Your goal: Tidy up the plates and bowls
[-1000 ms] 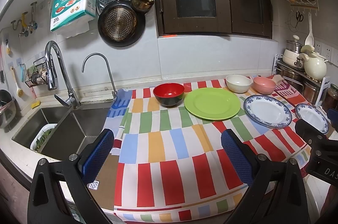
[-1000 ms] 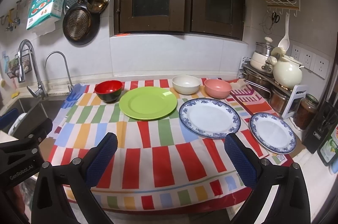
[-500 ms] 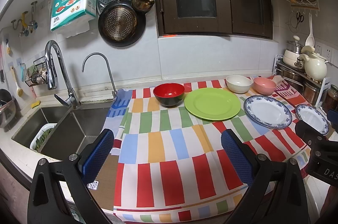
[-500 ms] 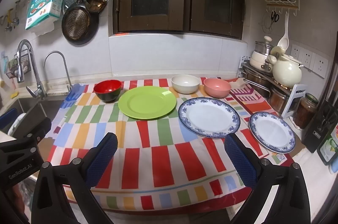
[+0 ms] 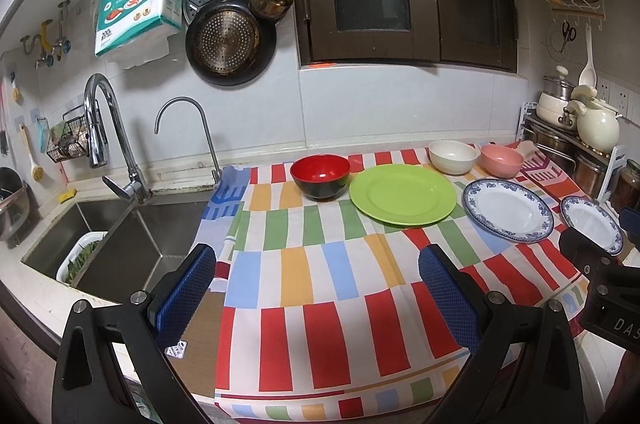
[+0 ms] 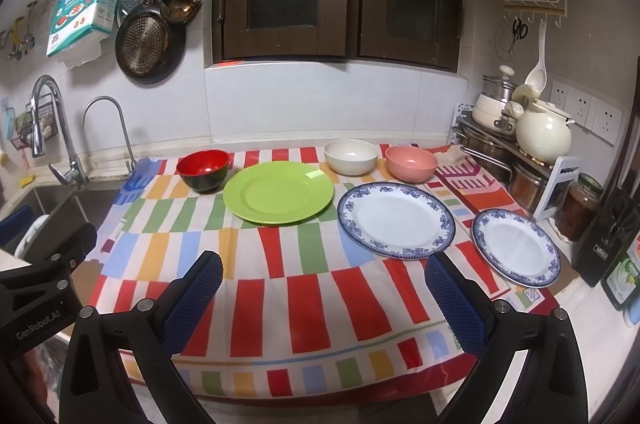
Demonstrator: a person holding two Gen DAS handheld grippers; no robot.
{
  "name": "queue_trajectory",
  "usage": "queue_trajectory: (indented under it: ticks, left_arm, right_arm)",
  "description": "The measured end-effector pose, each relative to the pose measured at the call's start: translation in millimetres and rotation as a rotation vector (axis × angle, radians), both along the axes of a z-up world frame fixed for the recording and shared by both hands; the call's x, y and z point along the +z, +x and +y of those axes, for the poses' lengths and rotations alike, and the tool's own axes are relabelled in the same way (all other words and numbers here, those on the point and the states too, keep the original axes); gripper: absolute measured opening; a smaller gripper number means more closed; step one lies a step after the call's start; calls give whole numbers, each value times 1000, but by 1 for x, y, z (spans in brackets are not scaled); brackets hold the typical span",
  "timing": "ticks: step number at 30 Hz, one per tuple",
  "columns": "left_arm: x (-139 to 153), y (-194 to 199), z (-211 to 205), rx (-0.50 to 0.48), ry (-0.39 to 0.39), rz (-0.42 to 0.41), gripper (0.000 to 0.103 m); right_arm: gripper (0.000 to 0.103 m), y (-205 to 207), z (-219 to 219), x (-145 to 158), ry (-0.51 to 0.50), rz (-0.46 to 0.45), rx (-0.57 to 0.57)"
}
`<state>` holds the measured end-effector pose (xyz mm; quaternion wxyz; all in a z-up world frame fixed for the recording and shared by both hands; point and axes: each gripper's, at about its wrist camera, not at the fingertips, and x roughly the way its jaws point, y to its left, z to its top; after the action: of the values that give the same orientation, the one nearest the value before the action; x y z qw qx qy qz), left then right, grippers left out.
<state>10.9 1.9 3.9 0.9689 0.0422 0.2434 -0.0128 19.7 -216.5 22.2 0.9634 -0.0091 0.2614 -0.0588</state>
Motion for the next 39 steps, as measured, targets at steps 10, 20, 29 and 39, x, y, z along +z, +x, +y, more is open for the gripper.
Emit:
queue_trajectory:
  ticks: [10,20,29,39]
  left_arm:
    - [-2,5,11,-20,-4,-4,103]
    - [1,35,14,-39,-8,-1,103]
    - [-2,77,-4,-5,-24,32,103]
    - [-9,133,-35,67,-27,43,103]
  right_arm:
    - [102,6,10,-7,17,8,-9]
    - [102,25,17,-12,42,20,-38]
    - [102,72,5,-9,14,19,-12]
    - [102,145,-25,-15,1,36,60]
